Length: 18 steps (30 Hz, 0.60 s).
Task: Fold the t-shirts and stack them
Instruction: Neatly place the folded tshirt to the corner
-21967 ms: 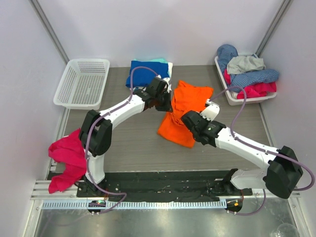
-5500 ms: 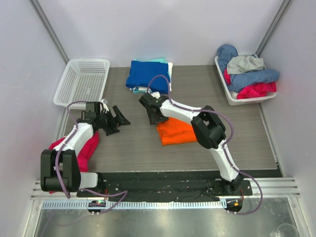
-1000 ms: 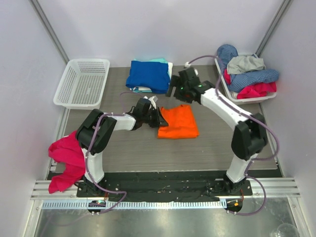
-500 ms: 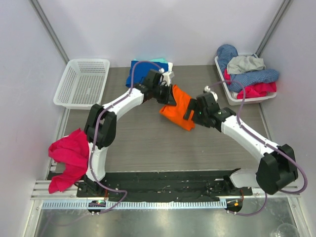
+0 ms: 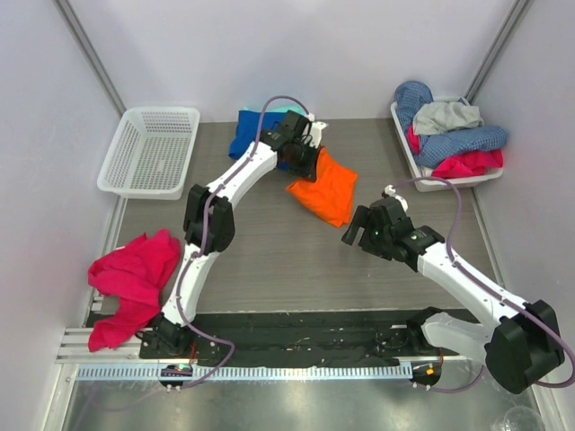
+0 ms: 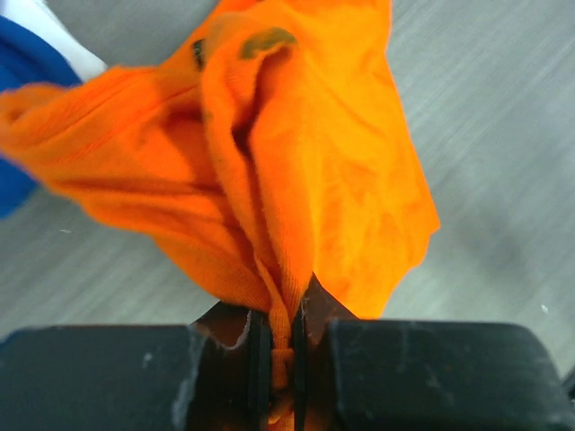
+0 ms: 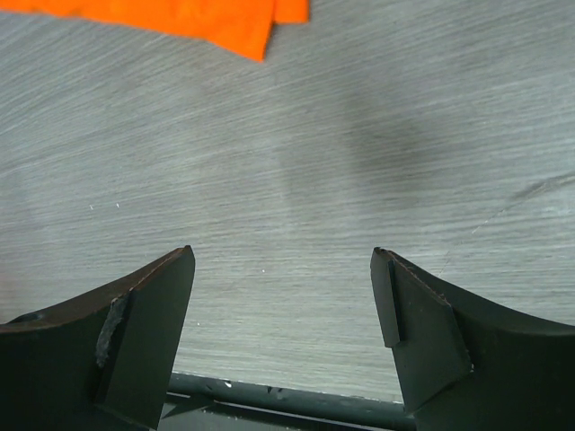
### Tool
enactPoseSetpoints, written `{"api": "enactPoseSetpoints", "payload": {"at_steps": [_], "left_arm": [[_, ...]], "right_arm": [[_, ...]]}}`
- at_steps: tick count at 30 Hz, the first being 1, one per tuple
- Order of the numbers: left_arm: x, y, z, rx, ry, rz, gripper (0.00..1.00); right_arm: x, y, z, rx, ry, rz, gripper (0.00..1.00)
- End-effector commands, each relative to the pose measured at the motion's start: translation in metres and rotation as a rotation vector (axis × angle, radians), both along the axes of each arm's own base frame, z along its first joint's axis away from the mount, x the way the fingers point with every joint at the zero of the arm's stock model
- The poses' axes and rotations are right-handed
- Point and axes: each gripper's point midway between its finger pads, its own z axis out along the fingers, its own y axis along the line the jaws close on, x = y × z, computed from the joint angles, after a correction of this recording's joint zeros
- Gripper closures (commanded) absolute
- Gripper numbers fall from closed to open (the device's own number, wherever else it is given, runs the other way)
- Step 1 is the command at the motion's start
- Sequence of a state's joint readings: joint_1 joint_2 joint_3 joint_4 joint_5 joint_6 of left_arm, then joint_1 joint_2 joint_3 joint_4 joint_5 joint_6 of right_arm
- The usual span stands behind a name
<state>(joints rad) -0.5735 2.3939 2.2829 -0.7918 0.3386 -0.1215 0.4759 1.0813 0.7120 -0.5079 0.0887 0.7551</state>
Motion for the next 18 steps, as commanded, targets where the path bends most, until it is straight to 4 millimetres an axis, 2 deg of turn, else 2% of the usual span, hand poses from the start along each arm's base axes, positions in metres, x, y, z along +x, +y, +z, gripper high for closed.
{"api": "enactPoseSetpoints", "payload": {"at_steps": [1, 2, 6, 10, 14, 16, 18], "left_arm": [[0.026, 0.003, 0.037, 0.027, -0.162, 0.009, 1.00], [0.031, 0.003, 0.036, 0.033, -0.174, 0.014, 1.00], [0.057, 0.000, 0.071, -0.028, -0.286, 0.065, 1.00], [0.070, -0.001, 0.099, -0.121, -0.329, 0.086, 1.00], [0.090, 0.011, 0.126, -0.214, -0.373, 0.139, 1.00], [0.100, 0.015, 0.146, -0.271, -0.417, 0.152, 1.00], [0.116, 0.027, 0.162, -0.331, -0.444, 0.192, 1.00]], "right_arm": [[-0.006, 0.003, 0.001, 0.033, -0.002, 0.001, 0.12], [-0.007, 0.003, -0.001, 0.029, 0.002, 0.005, 0.12], [-0.010, 0.000, -0.011, 0.005, 0.028, 0.011, 0.12], [-0.010, 0.003, -0.023, 0.001, 0.059, 0.015, 0.12], [-0.010, 0.006, -0.029, 0.016, 0.071, 0.012, 0.12], [-0.011, 0.005, -0.033, 0.019, 0.079, 0.007, 0.12], [-0.013, 0.005, -0.036, 0.017, 0.086, 0.002, 0.12]]}}
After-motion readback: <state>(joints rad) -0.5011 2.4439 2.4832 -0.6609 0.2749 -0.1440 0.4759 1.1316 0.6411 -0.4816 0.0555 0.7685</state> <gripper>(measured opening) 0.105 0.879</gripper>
